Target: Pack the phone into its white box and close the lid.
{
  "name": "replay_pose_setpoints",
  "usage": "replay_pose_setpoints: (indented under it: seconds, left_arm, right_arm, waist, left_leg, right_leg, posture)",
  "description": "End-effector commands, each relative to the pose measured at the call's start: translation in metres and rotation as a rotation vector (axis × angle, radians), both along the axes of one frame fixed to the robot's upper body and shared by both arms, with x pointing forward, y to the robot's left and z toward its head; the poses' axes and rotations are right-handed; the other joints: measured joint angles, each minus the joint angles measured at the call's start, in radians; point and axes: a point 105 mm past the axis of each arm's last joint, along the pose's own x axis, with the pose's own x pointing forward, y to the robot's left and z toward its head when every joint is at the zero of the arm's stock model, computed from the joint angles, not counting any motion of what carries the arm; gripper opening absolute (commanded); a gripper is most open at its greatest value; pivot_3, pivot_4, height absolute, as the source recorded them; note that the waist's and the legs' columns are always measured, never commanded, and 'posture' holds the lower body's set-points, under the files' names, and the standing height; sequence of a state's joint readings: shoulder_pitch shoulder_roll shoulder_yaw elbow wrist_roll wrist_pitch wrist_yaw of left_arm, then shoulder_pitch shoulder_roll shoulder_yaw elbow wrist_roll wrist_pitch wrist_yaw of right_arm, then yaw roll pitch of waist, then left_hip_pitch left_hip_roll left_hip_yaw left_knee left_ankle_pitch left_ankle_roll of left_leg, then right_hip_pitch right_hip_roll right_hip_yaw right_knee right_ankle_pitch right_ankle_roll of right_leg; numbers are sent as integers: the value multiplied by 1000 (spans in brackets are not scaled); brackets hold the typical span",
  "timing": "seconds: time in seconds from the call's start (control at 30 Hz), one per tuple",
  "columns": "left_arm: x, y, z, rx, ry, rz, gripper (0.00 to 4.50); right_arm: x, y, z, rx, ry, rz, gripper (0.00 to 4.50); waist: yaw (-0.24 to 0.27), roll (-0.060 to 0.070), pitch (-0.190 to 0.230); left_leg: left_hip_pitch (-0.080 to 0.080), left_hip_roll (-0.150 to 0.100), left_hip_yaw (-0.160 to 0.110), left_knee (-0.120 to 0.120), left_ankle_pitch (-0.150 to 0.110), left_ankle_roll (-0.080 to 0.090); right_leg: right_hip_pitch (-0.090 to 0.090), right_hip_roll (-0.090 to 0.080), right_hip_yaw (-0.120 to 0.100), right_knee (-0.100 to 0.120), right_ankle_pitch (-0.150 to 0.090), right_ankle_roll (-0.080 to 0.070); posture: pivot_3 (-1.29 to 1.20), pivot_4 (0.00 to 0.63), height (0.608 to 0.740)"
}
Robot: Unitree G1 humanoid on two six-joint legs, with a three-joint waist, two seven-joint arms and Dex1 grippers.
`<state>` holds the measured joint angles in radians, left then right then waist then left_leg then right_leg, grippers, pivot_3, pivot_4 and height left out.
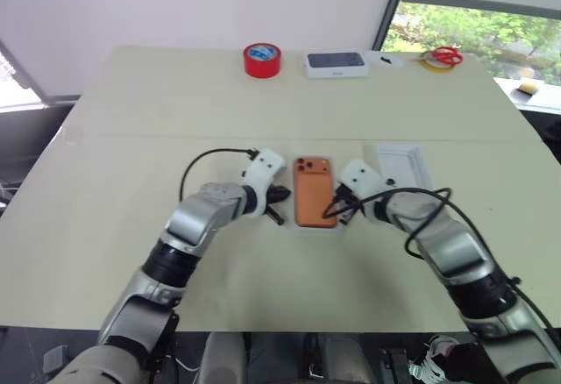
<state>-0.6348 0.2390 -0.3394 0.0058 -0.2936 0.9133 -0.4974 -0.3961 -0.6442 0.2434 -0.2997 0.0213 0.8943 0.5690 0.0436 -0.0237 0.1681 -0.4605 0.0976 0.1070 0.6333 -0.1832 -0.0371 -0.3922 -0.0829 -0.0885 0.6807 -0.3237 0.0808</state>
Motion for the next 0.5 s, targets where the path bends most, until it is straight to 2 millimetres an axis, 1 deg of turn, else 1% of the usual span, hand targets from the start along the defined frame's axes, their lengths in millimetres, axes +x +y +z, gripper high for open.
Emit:
replay_pose_setpoints:
  seconds: [0.03, 0.1, 0.2, 0.23, 0.27, 0.37, 0.5]
  left_arm:
    - [-36, -67, 2, -77, 53, -265, 62]
    - [-45, -86, 0, -83, 70, -321, 62]
    - [-56, -106, -2, -92, 89, -383, 62]
    - [-59, -110, -2, -97, 92, -399, 62]
    - [-60, -112, -1, -100, 94, -409, 62]
    - [-66, -120, -2, -109, 115, -446, 62]
    - [-66, -120, -2, -105, 116, -456, 62]
  right_arm:
    - [-20, 3, 10, 22, -7, 63, 0]
    - [-30, -11, 8, 8, 12, 34, 0]
    - [-44, -27, 5, -9, 37, -7, 0]
    - [-47, -31, 4, -12, 43, -18, 0]
    - [-49, -33, 4, -13, 46, -24, 0]
    - [-56, -47, 1, -32, 54, -74, 0]
    - [-59, -57, 4, -38, 47, -112, 0]
  waist:
    - [4, 0, 0]
    - [9, 1, -1]
    - [10, 2, -1]
    - [10, 2, -1]
    - [8, 2, -1]
    - [3, 2, -1]
    - [-4, 2, -1]
  left_leg:
    - [0, 0, 0, 0, 0, 1]
    - [0, -1, 0, 1, -1, 1]
    - [0, -1, 0, 1, -1, 2]
    - [0, -1, 0, 1, -1, 2]
    - [0, -1, -1, 1, -1, 2]
    - [0, -1, -1, 1, -1, 2]
    - [0, -1, -2, 1, -1, 2]
  right_leg:
    - [0, 0, 0, 0, 0, 0]
    - [1, -1, 0, -1, 0, 0]
    - [1, -1, 0, -1, 0, 0]
    - [2, -1, 0, -1, 0, 0]
    - [2, -1, 0, -1, 0, 0]
    - [2, -1, 0, -1, 0, 0]
    - [2, -1, 0, -1, 0, 0]
  posture:
    - [0, 150, 730]
    - [0, 150, 730]
    - [0, 150, 730]
    - [0, 150, 730]
    - [0, 150, 730]
    - [0, 150, 730]
    - [0, 150, 730]
